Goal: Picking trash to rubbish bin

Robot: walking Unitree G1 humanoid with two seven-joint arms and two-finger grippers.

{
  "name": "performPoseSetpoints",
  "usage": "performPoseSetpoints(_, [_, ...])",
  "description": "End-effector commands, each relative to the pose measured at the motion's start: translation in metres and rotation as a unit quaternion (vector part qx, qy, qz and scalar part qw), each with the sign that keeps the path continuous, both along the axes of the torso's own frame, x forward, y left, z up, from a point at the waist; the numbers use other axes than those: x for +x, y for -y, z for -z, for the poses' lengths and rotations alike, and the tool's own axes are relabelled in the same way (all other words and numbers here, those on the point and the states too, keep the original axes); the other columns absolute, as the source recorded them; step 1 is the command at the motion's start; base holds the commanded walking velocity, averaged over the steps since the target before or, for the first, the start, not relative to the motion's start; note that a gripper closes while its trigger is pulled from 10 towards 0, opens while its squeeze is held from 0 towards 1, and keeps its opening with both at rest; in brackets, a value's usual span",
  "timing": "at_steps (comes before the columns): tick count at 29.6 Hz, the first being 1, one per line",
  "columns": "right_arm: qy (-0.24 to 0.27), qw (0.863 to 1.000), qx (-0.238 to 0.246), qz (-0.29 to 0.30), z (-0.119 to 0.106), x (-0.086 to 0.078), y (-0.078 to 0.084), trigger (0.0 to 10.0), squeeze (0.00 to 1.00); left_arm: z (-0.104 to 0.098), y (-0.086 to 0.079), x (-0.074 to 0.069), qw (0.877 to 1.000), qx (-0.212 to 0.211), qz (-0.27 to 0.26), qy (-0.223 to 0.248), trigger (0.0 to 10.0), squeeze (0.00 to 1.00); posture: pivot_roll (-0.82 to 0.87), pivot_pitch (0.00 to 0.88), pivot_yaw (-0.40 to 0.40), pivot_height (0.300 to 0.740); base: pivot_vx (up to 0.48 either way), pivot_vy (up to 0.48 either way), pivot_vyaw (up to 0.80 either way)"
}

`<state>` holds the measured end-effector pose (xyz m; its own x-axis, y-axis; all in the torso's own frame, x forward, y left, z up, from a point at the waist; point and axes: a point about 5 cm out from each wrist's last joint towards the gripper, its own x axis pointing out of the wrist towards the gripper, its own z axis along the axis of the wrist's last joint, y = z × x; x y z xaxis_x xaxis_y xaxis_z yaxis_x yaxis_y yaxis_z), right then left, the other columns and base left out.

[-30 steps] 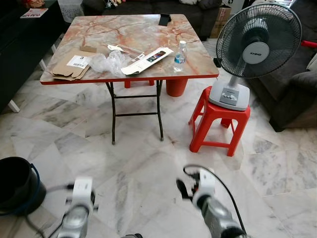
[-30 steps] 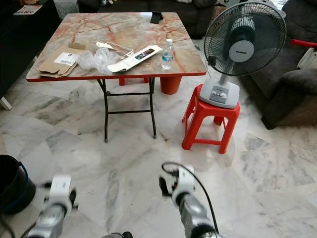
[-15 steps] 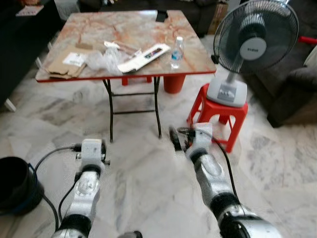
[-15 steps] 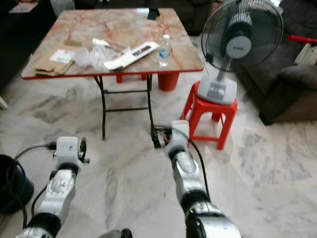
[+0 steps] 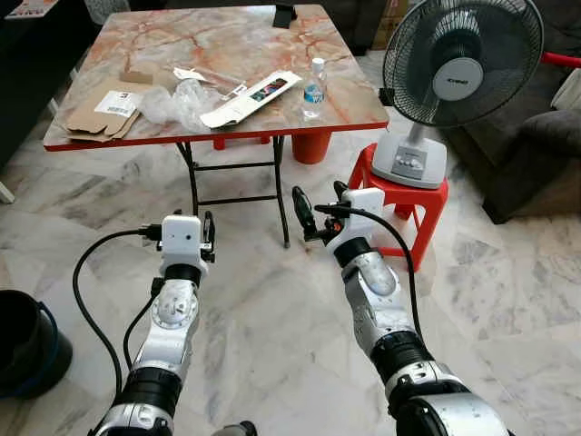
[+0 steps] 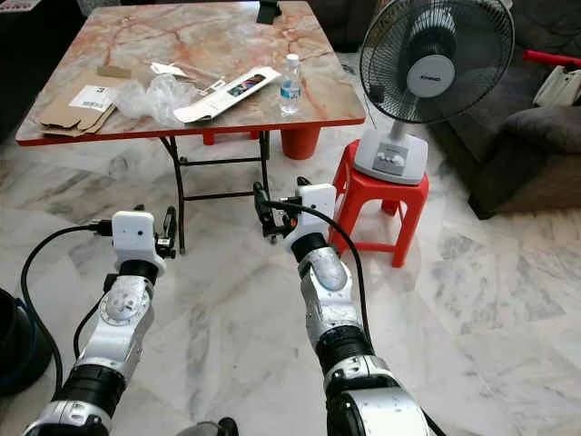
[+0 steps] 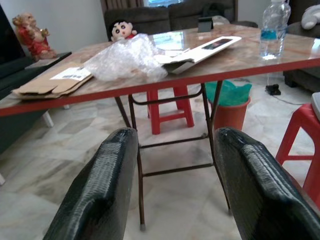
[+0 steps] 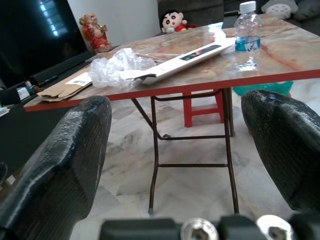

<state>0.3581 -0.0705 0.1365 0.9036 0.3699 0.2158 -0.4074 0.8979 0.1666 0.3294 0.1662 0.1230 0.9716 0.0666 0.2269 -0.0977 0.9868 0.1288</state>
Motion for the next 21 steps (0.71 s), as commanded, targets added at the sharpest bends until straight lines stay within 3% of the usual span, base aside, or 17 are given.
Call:
performPoseSetpoints(1, [-0.006,1.0,0.004,-0.005,0.0021,-0.0026,-0.0053,10.0,1.0,-0.0029,0.0016,-0.0015,1.0,-0.008,-0.001,0.005,10.0,1.0,0.13,0.069,-0.015,0.728,0.0,0.0,0.0])
performPoseSetpoints(10, [-0.022,1.0,0.017,0.002,0.0026,0.0001,-0.0032,10.0,1.0,-0.0066,0.0076,0.0002,1.0,-0.026,0.008,0.001,10.0,1.0,0.14,0.069,-0.022,0.728,0.0,0.0,0.0])
performPoseSetpoints(11, [-0.024,1.0,0.015,0.002,0.003,0.0002,-0.0031,10.0,0.15,-0.0075,0.0089,0.0002,1.0,-0.027,0.01,0.001,10.0,1.0,0.14,0.069,-0.022,0.728,0.0,0.0,0.0])
performPoseSetpoints(12, [-0.024,1.0,0.011,0.001,0.0029,0.0003,-0.0032,10.0,0.0,-0.0085,0.0095,0.0003,1.0,-0.027,0.01,0.002,10.0,0.69,0.14,0.077,-0.024,0.728,0.0,0.0,0.0])
performPoseSetpoints(13, [-0.025,1.0,0.014,0.001,0.002,0.0008,-0.0033,10.0,0.0,-0.008,0.0094,0.001,0.999,-0.031,0.003,-0.003,10.0,0.0,0.14,0.081,-0.021,0.728,0.0,0.0,0.0])
performPoseSetpoints(16, [-0.036,0.999,0.022,0.008,0.0016,0.0029,-0.002,10.0,0.0,-0.0047,0.0095,0.001,0.999,-0.052,-0.003,-0.009,10.0,0.0,0.14,0.085,-0.021,0.728,0.0,0.0,0.0])
performPoseSetpoints(21, [-0.04,0.999,0.021,0.008,0.0005,0.0043,-0.0016,10.0,0.0,-0.0027,0.0109,0.0001,0.999,-0.047,-0.016,-0.013,10.0,0.0,0.14,0.093,-0.027,0.728,0.0,0.0,0.0])
